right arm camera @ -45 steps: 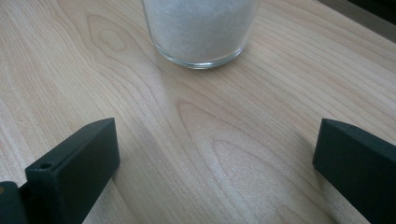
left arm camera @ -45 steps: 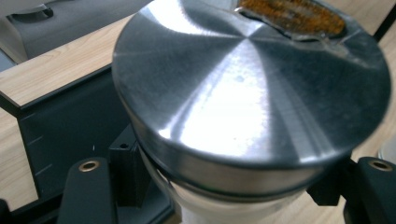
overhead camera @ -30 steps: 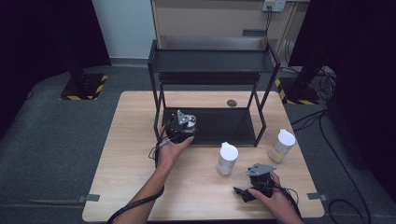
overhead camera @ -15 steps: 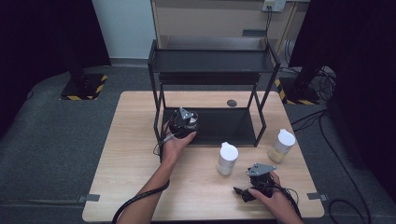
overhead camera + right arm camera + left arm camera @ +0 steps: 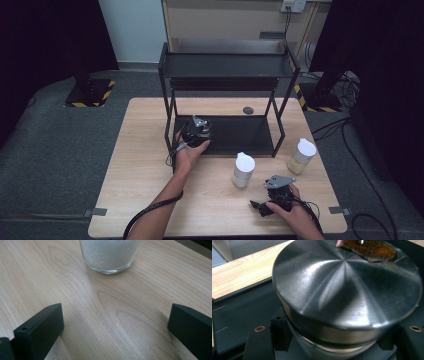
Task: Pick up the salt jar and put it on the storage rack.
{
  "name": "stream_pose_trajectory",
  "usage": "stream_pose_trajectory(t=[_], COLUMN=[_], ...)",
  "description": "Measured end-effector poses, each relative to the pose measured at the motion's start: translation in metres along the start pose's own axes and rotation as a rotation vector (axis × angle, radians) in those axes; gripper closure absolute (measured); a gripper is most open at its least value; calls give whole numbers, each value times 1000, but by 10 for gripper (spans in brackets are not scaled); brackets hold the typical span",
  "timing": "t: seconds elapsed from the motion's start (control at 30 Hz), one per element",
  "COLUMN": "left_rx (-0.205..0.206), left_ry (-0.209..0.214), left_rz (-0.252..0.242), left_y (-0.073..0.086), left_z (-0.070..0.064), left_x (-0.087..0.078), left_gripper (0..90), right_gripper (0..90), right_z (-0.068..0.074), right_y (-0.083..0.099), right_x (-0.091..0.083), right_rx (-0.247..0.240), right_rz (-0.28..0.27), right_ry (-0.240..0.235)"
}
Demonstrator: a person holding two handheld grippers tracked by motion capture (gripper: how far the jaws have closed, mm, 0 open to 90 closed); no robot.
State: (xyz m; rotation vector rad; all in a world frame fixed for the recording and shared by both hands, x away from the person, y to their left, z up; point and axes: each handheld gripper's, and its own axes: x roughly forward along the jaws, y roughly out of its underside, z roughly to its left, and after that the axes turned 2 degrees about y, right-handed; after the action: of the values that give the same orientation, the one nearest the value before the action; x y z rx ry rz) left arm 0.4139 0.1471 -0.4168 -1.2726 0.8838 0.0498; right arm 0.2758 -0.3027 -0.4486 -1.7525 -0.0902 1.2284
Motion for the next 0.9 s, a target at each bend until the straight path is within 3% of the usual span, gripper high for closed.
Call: stream_pose_trajectory(t=[0.4,0.8,0.9], left_rx=[-51,-44,-31], left_ry=[10,14,6], left_rz=[-18,-46,-57], left_y=[5,12,16], left_z=[4,5,4], left_x=[2,3,3], left_gripper=[297,291,197], right_gripper=[9,10,10], right_z=[0,0,0], right_y=[0,0,0], right_x=[0,0,0], right_rx=[-1,0,0], right_rz=[0,0,0], right_ry=[0,0,0])
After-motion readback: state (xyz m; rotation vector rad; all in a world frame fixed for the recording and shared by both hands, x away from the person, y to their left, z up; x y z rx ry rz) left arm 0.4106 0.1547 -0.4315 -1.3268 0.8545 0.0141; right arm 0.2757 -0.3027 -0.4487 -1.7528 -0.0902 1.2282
